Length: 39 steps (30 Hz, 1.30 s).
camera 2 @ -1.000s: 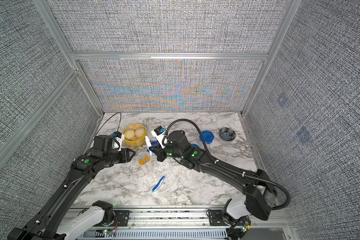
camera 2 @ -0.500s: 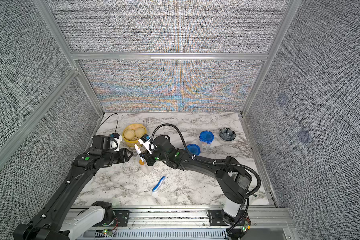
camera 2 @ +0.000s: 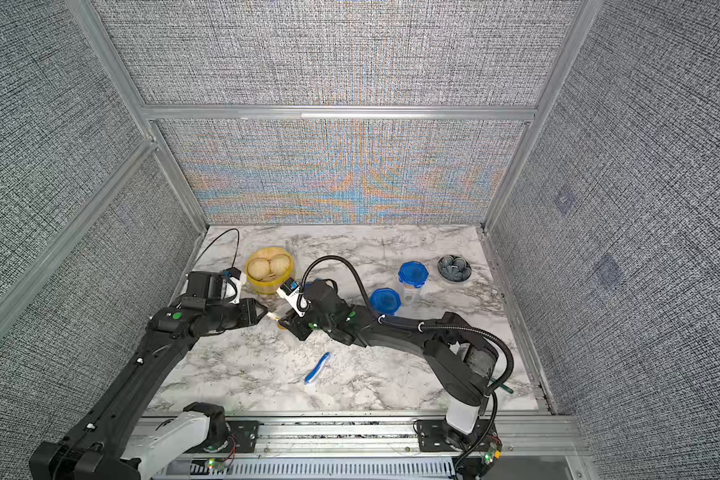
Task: Pack away toiletry kits
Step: Place the toiletry item into the container, then pick up the toiletry item from the center of the board.
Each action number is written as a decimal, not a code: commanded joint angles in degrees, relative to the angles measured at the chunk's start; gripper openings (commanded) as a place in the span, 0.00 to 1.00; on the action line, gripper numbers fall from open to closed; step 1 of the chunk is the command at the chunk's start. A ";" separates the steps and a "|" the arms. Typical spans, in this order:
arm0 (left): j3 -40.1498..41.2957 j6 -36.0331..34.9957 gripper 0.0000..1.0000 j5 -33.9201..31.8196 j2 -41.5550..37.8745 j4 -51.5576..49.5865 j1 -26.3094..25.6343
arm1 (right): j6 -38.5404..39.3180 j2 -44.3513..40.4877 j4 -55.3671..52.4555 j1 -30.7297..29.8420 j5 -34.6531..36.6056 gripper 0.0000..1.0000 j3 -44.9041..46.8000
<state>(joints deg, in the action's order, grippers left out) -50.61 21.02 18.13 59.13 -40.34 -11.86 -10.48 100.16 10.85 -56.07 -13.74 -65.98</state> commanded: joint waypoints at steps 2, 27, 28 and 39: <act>-0.02 -0.76 0.45 0.57 0.74 1.52 0.08 | 0.37 -3.07 -0.22 -0.11 1.94 0.41 0.86; 2.07 -4.22 0.50 12.45 1.82 5.58 0.04 | 17.48 -15.49 -37.39 5.43 -10.55 0.43 10.54; 2.26 -4.16 0.50 12.45 1.77 5.64 0.08 | 19.62 -15.84 -34.72 5.19 -11.06 0.43 12.26; 2.54 -3.98 0.51 12.83 2.45 5.66 0.01 | 57.23 -9.02 -30.84 0.04 -16.32 0.59 10.25</act>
<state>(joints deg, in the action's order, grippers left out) -48.03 17.58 30.20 61.49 -35.64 -11.86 33.17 89.80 -21.06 -55.68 -28.80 -54.33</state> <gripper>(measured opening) 0.506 0.586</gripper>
